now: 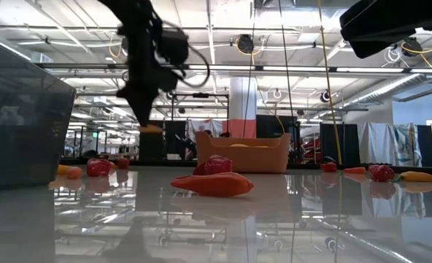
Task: Sort produce into baskets
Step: Put the yellow chili pepper into the black bin
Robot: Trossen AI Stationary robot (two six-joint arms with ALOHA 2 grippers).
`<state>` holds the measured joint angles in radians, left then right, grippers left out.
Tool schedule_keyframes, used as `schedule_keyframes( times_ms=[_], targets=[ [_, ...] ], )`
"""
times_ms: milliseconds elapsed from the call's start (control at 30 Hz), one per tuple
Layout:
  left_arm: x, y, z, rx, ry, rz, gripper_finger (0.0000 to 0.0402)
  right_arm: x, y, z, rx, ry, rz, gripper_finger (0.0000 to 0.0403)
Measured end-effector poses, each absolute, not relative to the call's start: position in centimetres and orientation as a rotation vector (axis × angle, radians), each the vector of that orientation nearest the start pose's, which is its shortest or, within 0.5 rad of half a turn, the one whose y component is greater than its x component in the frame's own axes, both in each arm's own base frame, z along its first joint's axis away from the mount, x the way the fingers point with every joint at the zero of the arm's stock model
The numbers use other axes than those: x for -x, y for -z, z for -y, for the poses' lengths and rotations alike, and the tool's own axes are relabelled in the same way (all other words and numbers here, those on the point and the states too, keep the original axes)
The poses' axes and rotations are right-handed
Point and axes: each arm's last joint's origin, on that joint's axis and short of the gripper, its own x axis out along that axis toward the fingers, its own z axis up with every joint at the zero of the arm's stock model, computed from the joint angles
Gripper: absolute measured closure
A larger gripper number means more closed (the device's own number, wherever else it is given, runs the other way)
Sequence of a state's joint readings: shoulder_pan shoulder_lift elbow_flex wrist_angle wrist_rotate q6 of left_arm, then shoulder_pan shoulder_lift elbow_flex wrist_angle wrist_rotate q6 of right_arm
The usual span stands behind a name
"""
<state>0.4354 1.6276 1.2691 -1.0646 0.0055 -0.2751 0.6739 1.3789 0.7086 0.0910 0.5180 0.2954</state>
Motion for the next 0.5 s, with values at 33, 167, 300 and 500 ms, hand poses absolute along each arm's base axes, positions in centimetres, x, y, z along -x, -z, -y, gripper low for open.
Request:
schedule_keyframes(
  times_ms=[33,167,300,500],
  targets=[
    [-27.0,-24.6,-11.4,0.528,-0.512,-1.361,0.0394,-22.5,-20.7,-16.1,0.032,-0.078,-0.495,0.0403],
    [-26.6,-26.0,-6.3,0.499,-0.403,-1.367,0.0394,-22.5,-20.7,-16.2,0.025,-0.078,-0.488,0.0403],
    [-26.4,-27.3,-1.0,0.456,-0.308,-1.34,0.0394,-22.6,-20.8,-16.2,0.023,-0.079,-0.485,0.0403],
    [-25.5,-28.1,6.6,0.433,-0.176,-1.308,0.0394,-22.6,-20.8,-16.2,0.018,-0.08,-0.479,0.0403]
  ],
)
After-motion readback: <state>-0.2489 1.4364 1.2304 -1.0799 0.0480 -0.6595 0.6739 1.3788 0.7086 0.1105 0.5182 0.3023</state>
